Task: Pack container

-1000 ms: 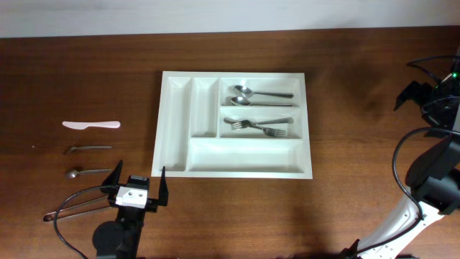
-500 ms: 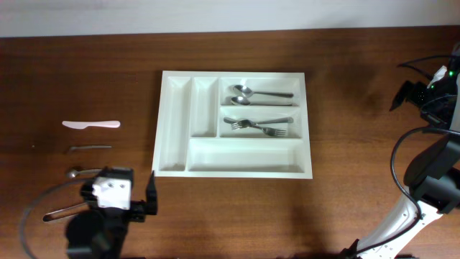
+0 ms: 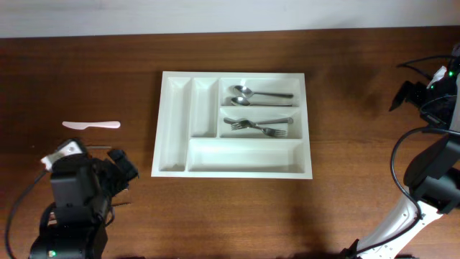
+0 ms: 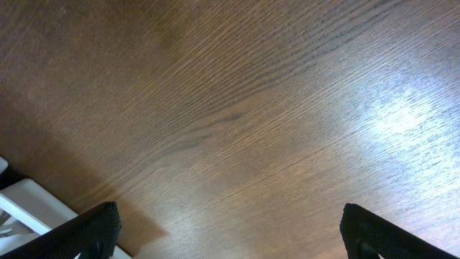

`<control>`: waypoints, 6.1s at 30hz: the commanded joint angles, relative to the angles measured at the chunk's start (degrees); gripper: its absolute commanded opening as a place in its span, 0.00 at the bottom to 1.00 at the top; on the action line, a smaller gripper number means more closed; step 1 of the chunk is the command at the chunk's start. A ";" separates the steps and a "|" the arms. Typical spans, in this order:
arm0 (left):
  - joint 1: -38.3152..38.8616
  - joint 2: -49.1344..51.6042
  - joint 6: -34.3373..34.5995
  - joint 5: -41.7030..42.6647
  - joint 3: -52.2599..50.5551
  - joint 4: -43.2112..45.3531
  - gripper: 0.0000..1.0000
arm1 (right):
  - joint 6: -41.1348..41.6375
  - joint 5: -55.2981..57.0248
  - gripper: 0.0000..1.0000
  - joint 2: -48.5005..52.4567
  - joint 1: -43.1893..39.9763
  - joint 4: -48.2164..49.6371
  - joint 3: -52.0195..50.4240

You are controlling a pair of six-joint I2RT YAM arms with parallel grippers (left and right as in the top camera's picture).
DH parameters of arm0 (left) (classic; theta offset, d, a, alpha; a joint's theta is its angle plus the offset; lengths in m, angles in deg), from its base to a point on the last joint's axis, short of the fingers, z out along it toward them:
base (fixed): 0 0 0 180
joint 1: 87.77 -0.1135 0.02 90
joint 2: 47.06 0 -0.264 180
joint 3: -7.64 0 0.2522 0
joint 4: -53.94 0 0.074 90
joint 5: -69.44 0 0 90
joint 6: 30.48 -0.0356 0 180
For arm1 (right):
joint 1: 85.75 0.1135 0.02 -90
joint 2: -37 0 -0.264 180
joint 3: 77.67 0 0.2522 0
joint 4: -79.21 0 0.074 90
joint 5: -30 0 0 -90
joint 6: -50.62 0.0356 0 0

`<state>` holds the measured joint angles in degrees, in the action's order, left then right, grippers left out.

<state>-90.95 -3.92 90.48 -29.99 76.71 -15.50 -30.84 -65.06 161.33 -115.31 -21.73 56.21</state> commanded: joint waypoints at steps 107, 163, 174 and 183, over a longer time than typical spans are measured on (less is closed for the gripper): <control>-38.88 47.28 21.31 8.00 -13.44 16.31 0.20 | -0.63 -0.33 0.99 -1.44 0.24 -0.02 0.81; 39.65 37.55 83.06 11.98 1.75 24.00 0.28 | -0.63 -0.33 0.99 -1.44 0.24 -0.02 0.81; 42.58 40.54 83.08 12.76 1.75 23.65 0.28 | -0.63 -0.33 0.99 -1.44 0.24 -0.02 0.81; 41.94 44.96 83.08 13.68 1.75 26.18 0.38 | -0.63 -0.33 0.99 -1.44 0.24 -0.02 0.81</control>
<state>-48.54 40.51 173.06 -16.53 77.80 10.27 -31.04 -65.06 161.33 -115.33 -21.73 56.21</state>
